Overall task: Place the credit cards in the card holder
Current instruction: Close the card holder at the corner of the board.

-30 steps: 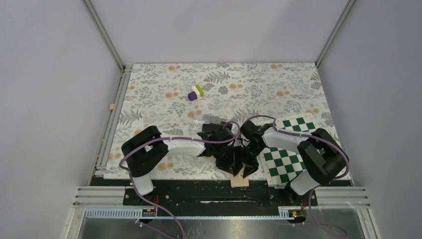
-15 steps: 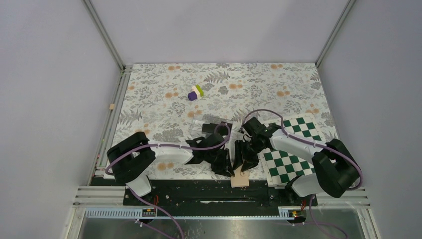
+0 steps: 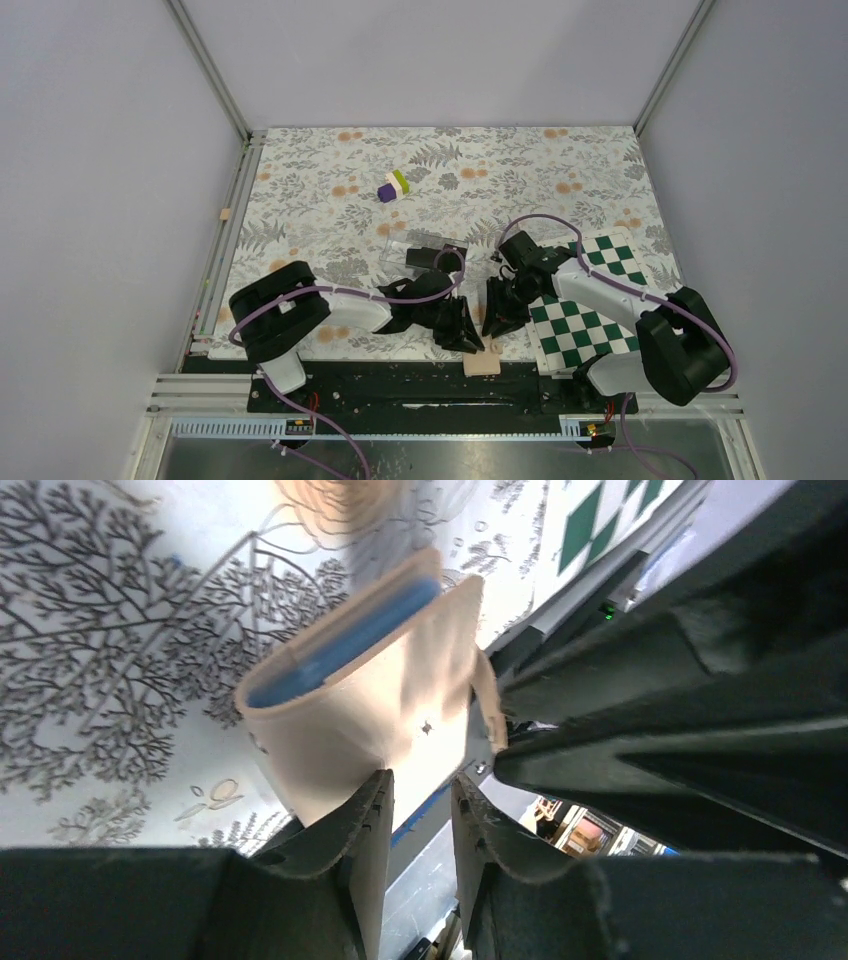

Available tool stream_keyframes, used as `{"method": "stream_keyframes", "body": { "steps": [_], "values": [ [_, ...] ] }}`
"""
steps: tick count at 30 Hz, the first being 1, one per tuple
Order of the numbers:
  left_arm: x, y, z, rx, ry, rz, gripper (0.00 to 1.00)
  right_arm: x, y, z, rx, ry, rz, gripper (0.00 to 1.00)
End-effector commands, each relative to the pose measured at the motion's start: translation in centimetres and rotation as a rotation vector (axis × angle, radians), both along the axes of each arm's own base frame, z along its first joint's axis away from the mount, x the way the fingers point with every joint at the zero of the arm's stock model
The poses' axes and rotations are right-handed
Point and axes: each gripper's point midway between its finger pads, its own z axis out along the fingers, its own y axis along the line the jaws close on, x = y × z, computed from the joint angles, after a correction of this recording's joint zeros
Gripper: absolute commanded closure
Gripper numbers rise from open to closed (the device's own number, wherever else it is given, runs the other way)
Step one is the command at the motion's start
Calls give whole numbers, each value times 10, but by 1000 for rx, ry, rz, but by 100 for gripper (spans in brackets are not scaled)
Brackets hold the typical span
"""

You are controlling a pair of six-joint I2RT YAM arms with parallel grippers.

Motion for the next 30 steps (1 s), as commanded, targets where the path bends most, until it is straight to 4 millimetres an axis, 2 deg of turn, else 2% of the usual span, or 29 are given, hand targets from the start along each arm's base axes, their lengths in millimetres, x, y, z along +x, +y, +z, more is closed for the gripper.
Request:
{"method": "stream_keyframes", "body": {
  "steps": [1, 6, 10, 15, 20, 26, 30],
  "values": [
    [4, -4, -5, 26, 9, -7, 72, -5, -16, -1, -48, -19, 15, 67],
    [3, -2, -16, 58, 34, 0, 74, -8, -30, -6, -107, -25, 14, 73],
    [2, -2, -23, 76, 44, -4, 79, -12, -36, -8, -121, -28, 5, 80],
    [4, -3, -21, 72, 39, -9, 84, -14, -39, -9, -132, -27, 9, 87],
    [4, -3, -21, 73, 37, -9, 85, -11, -43, -10, -160, -39, 3, 89],
    [4, -3, -22, 73, 40, -9, 85, -10, -61, -11, -262, -54, -28, 96],
    [5, -3, -19, 67, 33, -8, 85, -16, -59, -14, -247, -22, -17, 100]
  ]
}}
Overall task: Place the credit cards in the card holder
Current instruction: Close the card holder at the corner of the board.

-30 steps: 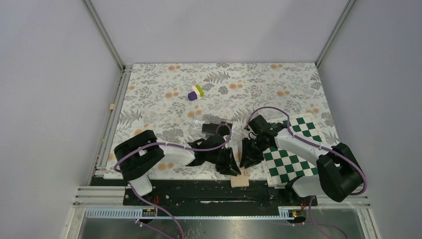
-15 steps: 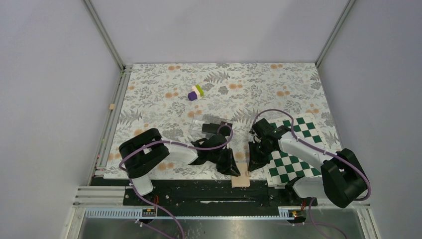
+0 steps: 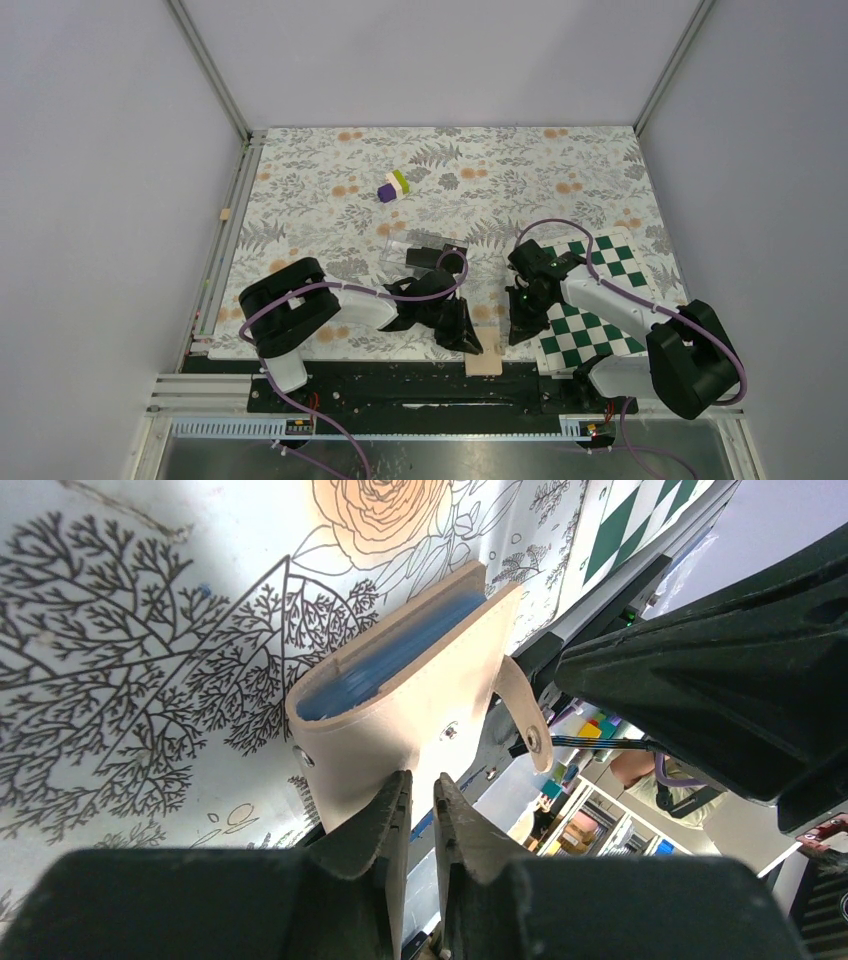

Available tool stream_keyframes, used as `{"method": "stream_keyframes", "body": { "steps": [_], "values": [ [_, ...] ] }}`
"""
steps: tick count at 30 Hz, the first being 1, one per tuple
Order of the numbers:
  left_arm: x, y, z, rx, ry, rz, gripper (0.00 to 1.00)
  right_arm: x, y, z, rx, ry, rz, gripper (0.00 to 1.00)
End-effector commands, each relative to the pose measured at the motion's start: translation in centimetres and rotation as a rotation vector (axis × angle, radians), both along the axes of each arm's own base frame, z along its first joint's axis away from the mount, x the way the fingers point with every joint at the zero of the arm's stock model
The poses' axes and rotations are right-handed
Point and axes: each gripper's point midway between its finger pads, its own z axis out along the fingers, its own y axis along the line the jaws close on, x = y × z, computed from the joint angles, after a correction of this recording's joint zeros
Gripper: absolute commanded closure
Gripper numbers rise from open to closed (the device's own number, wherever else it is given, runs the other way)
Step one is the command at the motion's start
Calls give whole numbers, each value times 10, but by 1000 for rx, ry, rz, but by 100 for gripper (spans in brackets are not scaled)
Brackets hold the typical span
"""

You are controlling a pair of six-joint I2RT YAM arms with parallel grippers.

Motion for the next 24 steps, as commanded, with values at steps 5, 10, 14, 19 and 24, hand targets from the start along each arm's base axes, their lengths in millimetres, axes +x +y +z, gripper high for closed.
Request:
{"method": "stream_keyframes", "body": {
  "steps": [5, 10, 14, 19, 24],
  "values": [
    [7, -3, 1, -7, -31, 6, 84, -7, 20, 2, 113, 42, -3, 100],
    [8, -8, 8, -55, -41, 0, 79, -6, 34, -3, 157, 59, -2, 100],
    [9, -9, 13, -71, -55, -1, 77, -3, 40, -9, 162, 71, -9, 100],
    [9, -10, 13, -76, -57, -2, 74, -5, 42, -20, 144, 97, -1, 100],
    [10, -9, 7, -48, -44, 6, 72, -9, 40, -24, 140, 103, -4, 100]
  ]
}}
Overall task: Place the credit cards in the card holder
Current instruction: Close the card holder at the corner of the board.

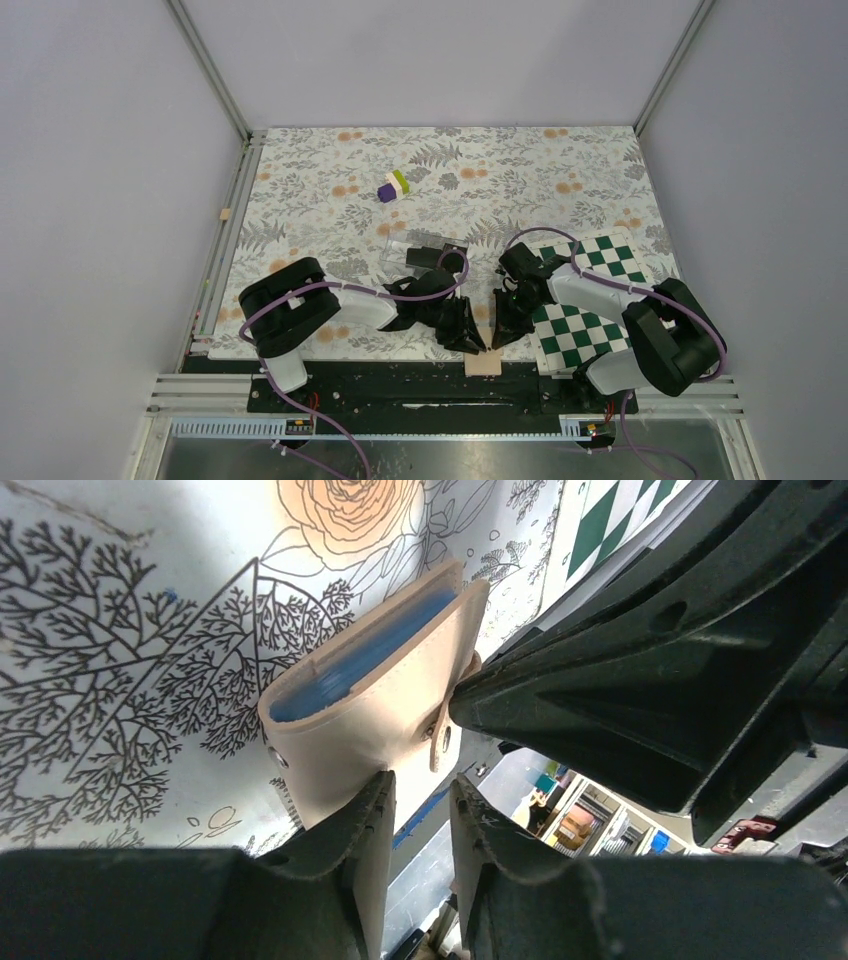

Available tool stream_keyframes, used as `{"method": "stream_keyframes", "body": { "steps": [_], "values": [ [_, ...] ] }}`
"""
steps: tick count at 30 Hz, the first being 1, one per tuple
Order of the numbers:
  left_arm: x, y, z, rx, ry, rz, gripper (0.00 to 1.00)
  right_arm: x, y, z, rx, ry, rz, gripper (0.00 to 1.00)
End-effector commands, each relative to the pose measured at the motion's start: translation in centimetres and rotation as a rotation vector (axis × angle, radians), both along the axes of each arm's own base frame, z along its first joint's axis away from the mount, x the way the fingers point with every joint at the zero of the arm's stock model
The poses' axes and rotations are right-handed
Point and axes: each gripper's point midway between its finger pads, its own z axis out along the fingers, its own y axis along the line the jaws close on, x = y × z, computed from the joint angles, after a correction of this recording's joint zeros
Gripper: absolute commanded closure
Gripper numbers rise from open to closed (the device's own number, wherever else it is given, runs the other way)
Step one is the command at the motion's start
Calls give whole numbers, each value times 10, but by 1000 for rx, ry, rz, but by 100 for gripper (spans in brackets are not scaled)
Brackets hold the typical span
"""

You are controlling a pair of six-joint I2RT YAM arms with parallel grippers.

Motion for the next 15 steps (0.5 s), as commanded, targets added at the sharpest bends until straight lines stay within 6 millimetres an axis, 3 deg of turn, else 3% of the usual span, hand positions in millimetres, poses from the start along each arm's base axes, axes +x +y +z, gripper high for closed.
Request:
{"method": "stream_keyframes", "body": {
  "steps": [1, 6, 15],
  "values": [
    [10, -6, 3, -22, -40, 13, 71, -4, 4, -9, 9, 5, 9, 100],
    [13, -14, 5, -28, -41, 1, 71, -5, 5, -7, 17, 3, 11, 100],
    [15, -19, 3, -25, -42, -11, 88, -5, 7, -7, 29, 6, 10, 100]
  ]
}}
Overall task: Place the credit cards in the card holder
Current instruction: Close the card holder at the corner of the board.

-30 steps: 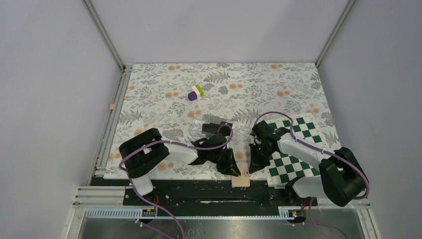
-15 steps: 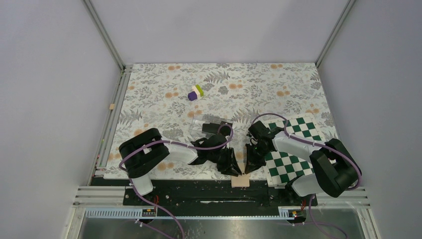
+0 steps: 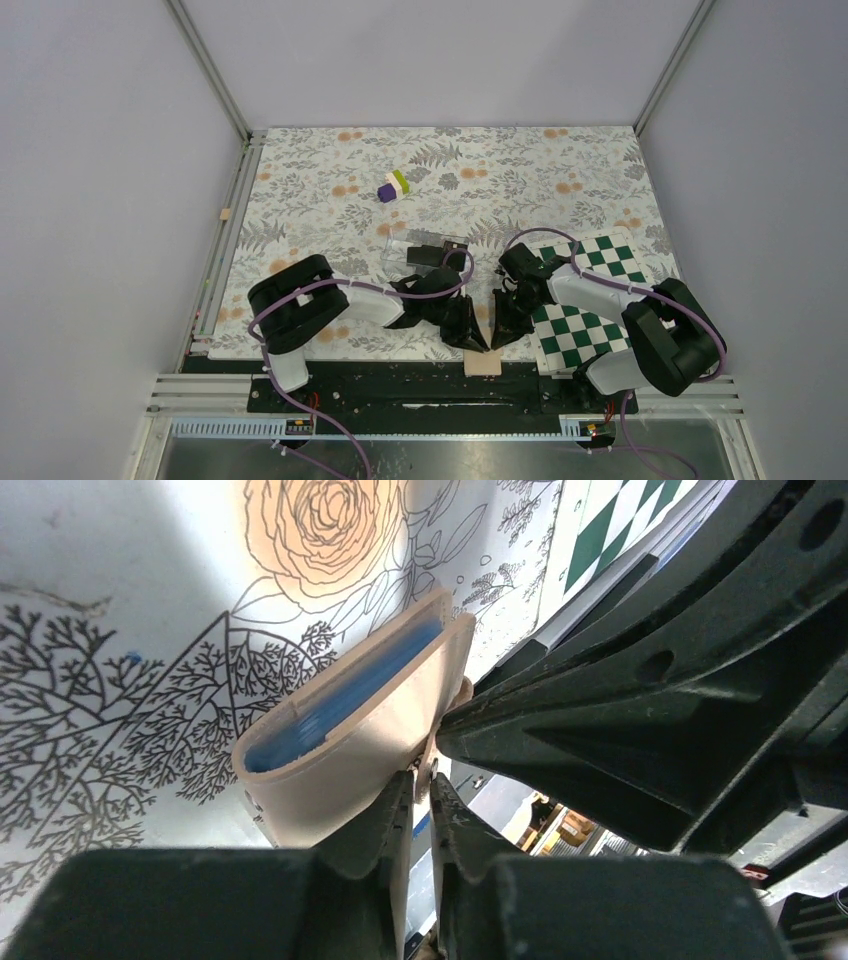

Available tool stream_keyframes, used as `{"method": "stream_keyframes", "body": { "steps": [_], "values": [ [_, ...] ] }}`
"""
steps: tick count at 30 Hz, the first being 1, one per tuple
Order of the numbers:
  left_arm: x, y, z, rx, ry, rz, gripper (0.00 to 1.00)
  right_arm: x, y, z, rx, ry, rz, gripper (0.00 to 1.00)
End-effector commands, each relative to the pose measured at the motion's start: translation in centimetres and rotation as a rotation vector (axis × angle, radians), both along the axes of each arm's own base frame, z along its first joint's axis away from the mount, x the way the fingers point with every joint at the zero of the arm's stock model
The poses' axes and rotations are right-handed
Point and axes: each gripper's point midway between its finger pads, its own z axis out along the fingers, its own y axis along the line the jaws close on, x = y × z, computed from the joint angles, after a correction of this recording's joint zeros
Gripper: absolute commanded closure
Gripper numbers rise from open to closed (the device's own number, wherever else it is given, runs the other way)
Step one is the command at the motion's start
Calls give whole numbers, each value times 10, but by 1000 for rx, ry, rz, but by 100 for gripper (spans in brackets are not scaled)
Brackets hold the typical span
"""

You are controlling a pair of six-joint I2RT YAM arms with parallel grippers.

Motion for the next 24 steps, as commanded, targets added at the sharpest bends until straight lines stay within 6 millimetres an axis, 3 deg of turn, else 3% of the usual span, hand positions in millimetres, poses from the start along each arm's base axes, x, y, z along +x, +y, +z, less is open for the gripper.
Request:
{"method": "stream_keyframes", "body": {
  "steps": [1, 4, 9, 16, 24],
  "values": [
    [10, -10, 4, -23, -45, -2, 92, -4, 6, -7, 21, 2, 12, 100],
    [11, -7, 3, 0, -48, 2, 98, -4, 6, -7, 23, 1, 11, 100],
    [14, -1, 4, 71, -87, -20, 100, -4, 6, -7, 20, 0, 11, 100],
    [16, 9, 8, 134, -126, -38, 87, -5, 4, -10, 9, 8, 10, 100],
    [13, 7, 13, 109, -126, -43, 87, -6, 4, -11, 6, 11, 11, 100]
  ]
}}
